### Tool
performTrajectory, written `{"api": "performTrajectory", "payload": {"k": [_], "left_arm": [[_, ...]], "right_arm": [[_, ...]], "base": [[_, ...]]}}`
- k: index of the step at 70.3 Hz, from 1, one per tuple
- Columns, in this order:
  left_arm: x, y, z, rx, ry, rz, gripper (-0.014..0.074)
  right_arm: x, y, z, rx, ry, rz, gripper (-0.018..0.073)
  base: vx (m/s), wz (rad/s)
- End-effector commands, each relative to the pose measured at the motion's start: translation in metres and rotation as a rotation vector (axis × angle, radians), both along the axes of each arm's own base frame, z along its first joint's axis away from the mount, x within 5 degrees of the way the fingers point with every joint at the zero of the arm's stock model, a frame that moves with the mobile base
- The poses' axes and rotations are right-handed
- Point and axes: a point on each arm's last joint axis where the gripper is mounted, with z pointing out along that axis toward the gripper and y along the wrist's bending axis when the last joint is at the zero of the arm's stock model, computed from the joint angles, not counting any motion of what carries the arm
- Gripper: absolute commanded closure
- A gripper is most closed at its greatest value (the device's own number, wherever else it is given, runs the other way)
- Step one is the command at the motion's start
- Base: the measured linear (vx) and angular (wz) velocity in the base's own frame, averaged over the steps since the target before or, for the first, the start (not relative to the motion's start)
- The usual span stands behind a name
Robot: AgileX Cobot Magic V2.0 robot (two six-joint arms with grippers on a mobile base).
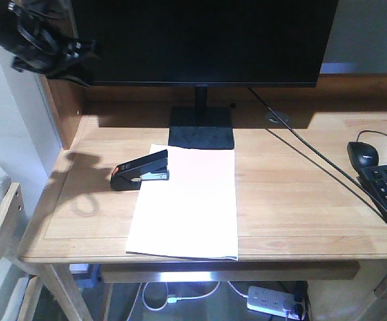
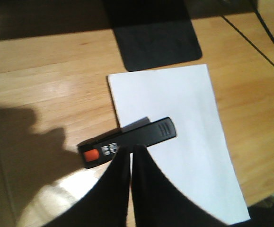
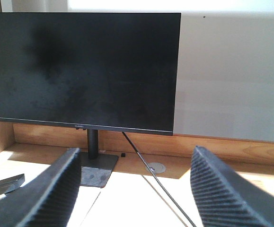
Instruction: Grab stapler and paper to desk for stapling
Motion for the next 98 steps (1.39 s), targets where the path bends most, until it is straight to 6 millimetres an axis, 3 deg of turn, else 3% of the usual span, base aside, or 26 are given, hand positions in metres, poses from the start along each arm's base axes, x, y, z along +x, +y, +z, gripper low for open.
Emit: {"api": "performTrajectory", "payload": {"k": [1,11,26,39,60,91,98], "left_arm": [[-0.028,0.015,0.053,0.015,-0.106,0.109,0.0603],[-0.051,0.03,0.084,0.162,-0.196,0.19,0.0603],[-0.098,0.036,0.132,0.189,-0.339,0.215,0.0603],[-0.143,0.038,0.151,0.17,-0.481,0.229,0.0603],[-0.227,0.036,0.121,0.153,-0.658,0.172,0.0603],[-0.38,0.043,0.039,0.106,-0.887,0.217,0.0603],[-0.404,0.044,0.017,0.095,-0.924,0.22,0.0603]], "right_arm": [[-0.001,0.001,0.01,-0.029,-0.046,0.013,0.0095],[-0.001,0.001,0.01,-0.029,-0.046,0.013,0.0095],[-0.001,0.001,0.01,-0.029,-0.046,0.013,0.0095],[-0.001,0.001,0.01,-0.029,-0.046,0.013,0.0095],[-0.001,0.001,0.01,-0.029,-0.046,0.013,0.0095],[-0.001,0.001,0.01,-0.029,-0.046,0.013,0.0095],[-0.001,0.001,0.01,-0.029,-0.046,0.013,0.0095]], "base": [[0.0,0.0],[0.0,0.0],[0.0,0.0],[0.0,0.0],[0.0,0.0],[0.0,0.0],[0.0,0.0]]}}
